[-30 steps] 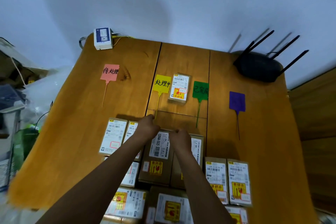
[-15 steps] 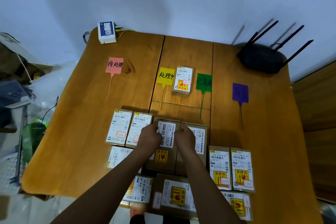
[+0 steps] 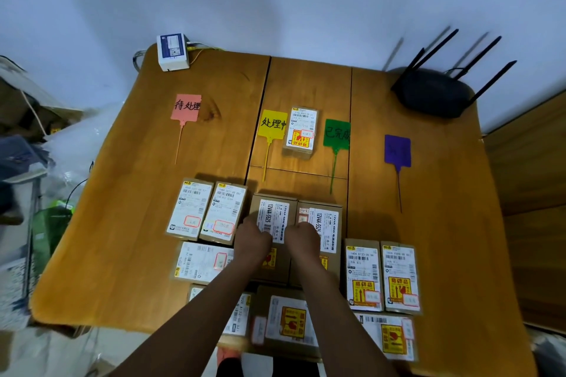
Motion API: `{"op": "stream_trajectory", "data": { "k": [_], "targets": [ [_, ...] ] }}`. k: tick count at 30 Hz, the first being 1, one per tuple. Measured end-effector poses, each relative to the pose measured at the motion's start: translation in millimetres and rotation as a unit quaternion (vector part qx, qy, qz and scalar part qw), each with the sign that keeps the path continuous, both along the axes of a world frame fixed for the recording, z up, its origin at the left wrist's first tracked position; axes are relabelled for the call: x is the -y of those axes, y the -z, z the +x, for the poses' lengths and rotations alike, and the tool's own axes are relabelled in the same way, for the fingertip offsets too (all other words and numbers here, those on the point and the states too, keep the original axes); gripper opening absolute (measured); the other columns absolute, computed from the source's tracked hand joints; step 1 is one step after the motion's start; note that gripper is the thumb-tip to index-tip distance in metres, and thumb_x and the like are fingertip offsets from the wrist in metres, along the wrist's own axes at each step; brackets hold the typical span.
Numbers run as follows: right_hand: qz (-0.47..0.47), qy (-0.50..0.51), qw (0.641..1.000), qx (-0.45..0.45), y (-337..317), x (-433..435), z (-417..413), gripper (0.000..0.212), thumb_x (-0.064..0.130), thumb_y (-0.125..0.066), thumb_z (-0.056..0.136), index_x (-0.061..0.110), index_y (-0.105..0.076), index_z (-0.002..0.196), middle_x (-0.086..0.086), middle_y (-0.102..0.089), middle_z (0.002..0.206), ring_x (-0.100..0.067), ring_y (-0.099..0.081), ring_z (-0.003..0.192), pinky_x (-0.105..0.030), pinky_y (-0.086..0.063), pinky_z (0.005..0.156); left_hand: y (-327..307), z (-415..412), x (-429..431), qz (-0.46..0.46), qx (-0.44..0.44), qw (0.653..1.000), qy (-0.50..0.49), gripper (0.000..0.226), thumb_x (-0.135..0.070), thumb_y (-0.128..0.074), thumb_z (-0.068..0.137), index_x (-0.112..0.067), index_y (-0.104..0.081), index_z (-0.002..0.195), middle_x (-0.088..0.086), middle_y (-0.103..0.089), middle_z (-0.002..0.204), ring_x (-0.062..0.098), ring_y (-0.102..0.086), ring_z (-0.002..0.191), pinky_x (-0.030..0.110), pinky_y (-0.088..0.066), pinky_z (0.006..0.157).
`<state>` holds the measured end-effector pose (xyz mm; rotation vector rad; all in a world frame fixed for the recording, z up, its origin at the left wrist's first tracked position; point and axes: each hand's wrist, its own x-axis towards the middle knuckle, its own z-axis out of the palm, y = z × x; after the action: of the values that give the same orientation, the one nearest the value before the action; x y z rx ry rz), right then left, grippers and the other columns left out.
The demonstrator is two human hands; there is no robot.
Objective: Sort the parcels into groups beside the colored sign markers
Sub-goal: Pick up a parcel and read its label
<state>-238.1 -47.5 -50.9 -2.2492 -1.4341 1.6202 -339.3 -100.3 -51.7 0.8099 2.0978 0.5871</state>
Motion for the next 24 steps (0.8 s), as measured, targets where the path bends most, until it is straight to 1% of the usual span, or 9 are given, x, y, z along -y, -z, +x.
{"op": "stream_trajectory", "data": {
  "k": [3,5,7,10,13,17,19,21,24],
  "targets": [
    [-0.028,0.040,0.999,-0.012,-2.3,-2.2,0.0,0.027,0.018,-0.050,0.094,0.001,-0.068,0.106,-0.012,-0.071,0.106,-0.027,-0.067,0.092,-0.027,-0.047,0.062,0.6,0.4,0.8,0.002,-0.003,1.000,-0.001,0.023,-0.008,-0.062,0.083,-0.015,-0.067,0.104,-0.001,-0.073,0.094,0.019,-0.072,0.091,0.012,-0.042,0.053],
    [-0.050,0.083,0.995,-0.031,-2.8,-4.9,2.7,0.026,0.022,-0.052,0.092,0.004,-0.070,0.099,-0.011,-0.074,0.099,-0.027,-0.070,0.087,-0.034,-0.058,0.072,-6.5,0.4,-0.7,0.000,-0.012,1.000,0.010,0.010,-0.010,-0.062,0.087,-0.018,-0.064,0.090,-0.008,-0.067,0.081,0.017,-0.069,0.085,0.013,-0.039,0.054],
    [-0.056,0.103,0.992,-0.054,-7.8,-6.3,4.9,0.029,0.029,-0.053,0.091,0.006,-0.071,0.092,-0.009,-0.075,0.092,-0.027,-0.071,0.085,-0.036,-0.056,0.076,-16.6,-0.4,-2.4,-0.006,-0.017,1.000,0.000,0.011,-0.009,-0.061,0.091,-0.017,-0.056,0.085,-0.006,-0.058,0.080,0.014,-0.060,0.082,0.016,-0.038,0.056],
    [-0.045,0.129,0.987,-0.086,-17.3,-8.2,4.6,0.033,0.037,-0.053,0.087,0.011,-0.070,0.076,-0.007,-0.075,0.082,-0.029,-0.072,0.083,-0.038,-0.055,0.078,-25.2,-4.0,-5.8,-0.019,-0.024,0.999,-0.024,0.007,-0.003,-0.058,0.089,-0.007,-0.060,0.095,0.006,-0.062,0.091,0.019,-0.059,0.089,0.021,-0.039,0.059],
    [-0.040,0.151,0.981,-0.114,-30.2,-10.1,-1.0,0.033,0.035,-0.054,0.085,0.010,-0.073,0.077,-0.008,-0.076,0.080,-0.029,-0.071,0.079,-0.042,-0.057,0.079,-36.2,-8.5,-4.5,0.007,-0.016,0.998,-0.061,0.017,-0.003,-0.058,0.087,-0.005,-0.065,0.102,0.011,-0.070,0.100,0.028,-0.066,0.096,0.027,-0.044,0.062],
    [0.012,0.180,0.971,-0.154,-58.1,-8.5,-9.7,0.026,0.027,-0.049,0.093,0.013,-0.069,0.083,-0.008,-0.073,0.090,-0.025,-0.067,0.082,-0.040,-0.051,0.076,-61.2,-17.7,-0.5,0.083,-0.016,0.993,-0.083,0.015,-0.014,-0.064,0.089,-0.010,-0.068,0.102,0.006,-0.071,0.098,0.022,-0.065,0.090,0.029,-0.045,0.070],
    [0.052,0.186,0.965,-0.176,-71.0,-7.3,-13.8,0.024,0.026,-0.048,0.093,0.017,-0.069,0.087,-0.003,-0.074,0.093,-0.021,-0.067,0.085,-0.039,-0.051,0.080,-81.5,-23.4,2.2,0.124,-0.018,0.988,-0.085,0.012,-0.010,-0.061,0.091,-0.008,-0.068,0.101,0.001,-0.069,0.096,0.020,-0.062,0.085,0.026,-0.041,0.066],
    [0.091,0.190,0.957,-0.198,-94.4,-1.7,-19.5,0.021,0.025,-0.048,0.092,0.020,-0.069,0.089,0.003,-0.074,0.094,-0.019,-0.067,0.089,-0.039,-0.053,0.084,-108.9,-29.9,8.9,0.160,-0.004,0.983,-0.095,0.022,-0.002,-0.056,0.092,-0.009,-0.068,0.109,-0.004,-0.066,0.098,0.019,-0.063,0.085,0.025,-0.045,0.064],
    [0.139,0.201,0.940,-0.238,-145.2,9.8,-28.0,0.017,0.018,-0.051,0.096,0.028,-0.063,0.089,0.008,-0.068,0.092,-0.012,-0.062,0.084,-0.035,-0.050,0.077,-144.6,-45.0,17.3,0.212,0.059,0.969,-0.112,0.040,0.006,-0.050,0.091,-0.008,-0.068,0.123,0.002,-0.073,0.115,0.019,-0.068,0.105,0.032,-0.056,0.088]
  ]
}}
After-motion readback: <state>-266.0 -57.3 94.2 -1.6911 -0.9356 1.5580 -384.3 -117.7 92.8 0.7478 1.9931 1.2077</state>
